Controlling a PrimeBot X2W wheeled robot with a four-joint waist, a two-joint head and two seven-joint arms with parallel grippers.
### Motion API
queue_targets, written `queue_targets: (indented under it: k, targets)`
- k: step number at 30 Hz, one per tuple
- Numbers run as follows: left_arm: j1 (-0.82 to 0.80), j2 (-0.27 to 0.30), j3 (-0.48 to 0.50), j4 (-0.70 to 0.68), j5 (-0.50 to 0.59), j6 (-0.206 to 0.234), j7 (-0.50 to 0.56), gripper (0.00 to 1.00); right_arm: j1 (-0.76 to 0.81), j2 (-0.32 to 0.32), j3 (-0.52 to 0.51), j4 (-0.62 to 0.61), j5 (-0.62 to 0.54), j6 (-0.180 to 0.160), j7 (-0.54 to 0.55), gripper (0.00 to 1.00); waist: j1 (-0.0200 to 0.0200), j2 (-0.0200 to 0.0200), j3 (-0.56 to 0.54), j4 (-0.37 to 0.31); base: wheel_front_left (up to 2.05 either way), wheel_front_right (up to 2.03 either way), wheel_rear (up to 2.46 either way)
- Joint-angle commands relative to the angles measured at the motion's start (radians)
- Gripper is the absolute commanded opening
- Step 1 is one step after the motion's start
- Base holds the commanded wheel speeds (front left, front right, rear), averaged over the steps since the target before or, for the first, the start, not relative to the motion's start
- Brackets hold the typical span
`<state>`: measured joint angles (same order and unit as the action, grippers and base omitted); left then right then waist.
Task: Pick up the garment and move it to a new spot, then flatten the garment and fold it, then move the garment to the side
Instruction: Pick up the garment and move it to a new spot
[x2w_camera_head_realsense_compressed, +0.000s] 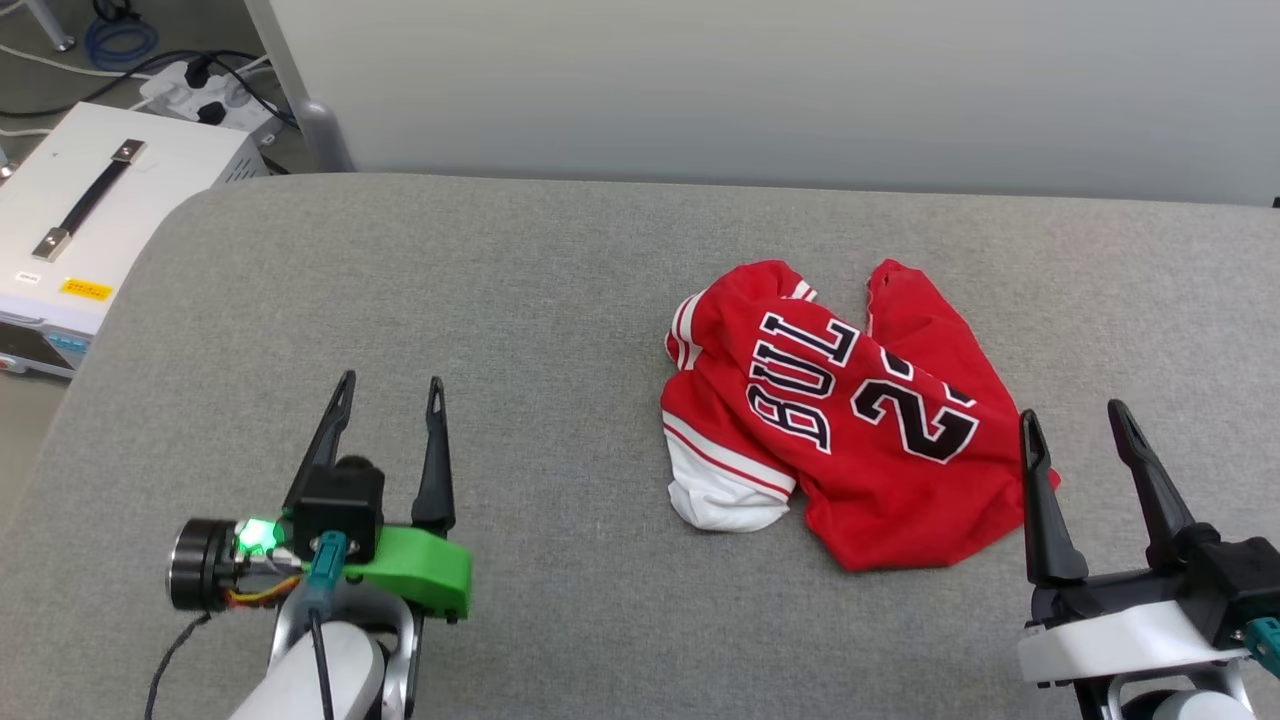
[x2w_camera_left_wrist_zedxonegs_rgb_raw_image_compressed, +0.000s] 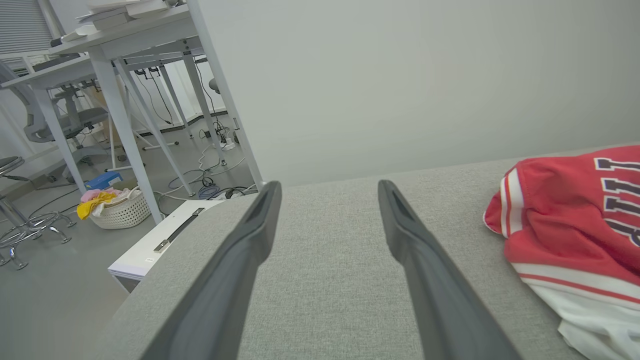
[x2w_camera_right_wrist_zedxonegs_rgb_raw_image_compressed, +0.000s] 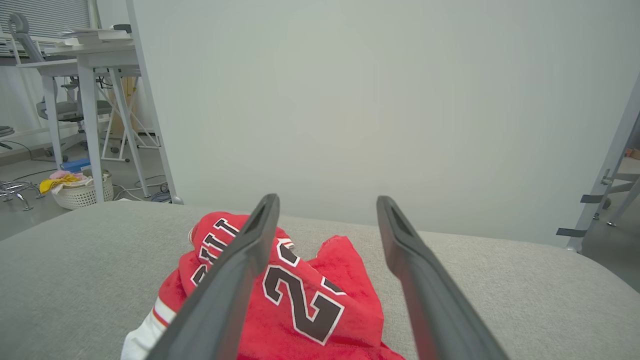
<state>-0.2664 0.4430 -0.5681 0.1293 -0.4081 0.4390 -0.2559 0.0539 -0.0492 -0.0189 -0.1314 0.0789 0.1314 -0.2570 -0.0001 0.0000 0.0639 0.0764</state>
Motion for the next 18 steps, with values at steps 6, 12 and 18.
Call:
queue_targets:
  k: [6, 12, 18]
  targets:
    - [0.157, -0.081, 0.120, -0.055, 0.088, -0.057, -0.006, 1.00, 0.035, -0.001, 0.014, 0.049, 0.010, -0.001, -0.005, 1.00, 0.0001, 0.0000, -0.044, 0.023, 0.00, 0.00, 0.00]
    - [0.241, -0.153, 0.187, -0.064, 0.160, -0.139, -0.006, 1.00, 0.065, -0.001, 0.013, 0.070, 0.023, -0.001, -0.005, 1.00, 0.0001, 0.0000, -0.065, 0.020, 0.00, 0.00, 0.00]
    - [0.282, -0.207, 0.239, -0.059, 0.214, -0.203, -0.006, 1.00, 0.097, -0.001, 0.007, 0.079, 0.027, -0.001, -0.005, 1.00, 0.0001, 0.0000, -0.074, 0.016, 0.00, 0.00, 0.00]
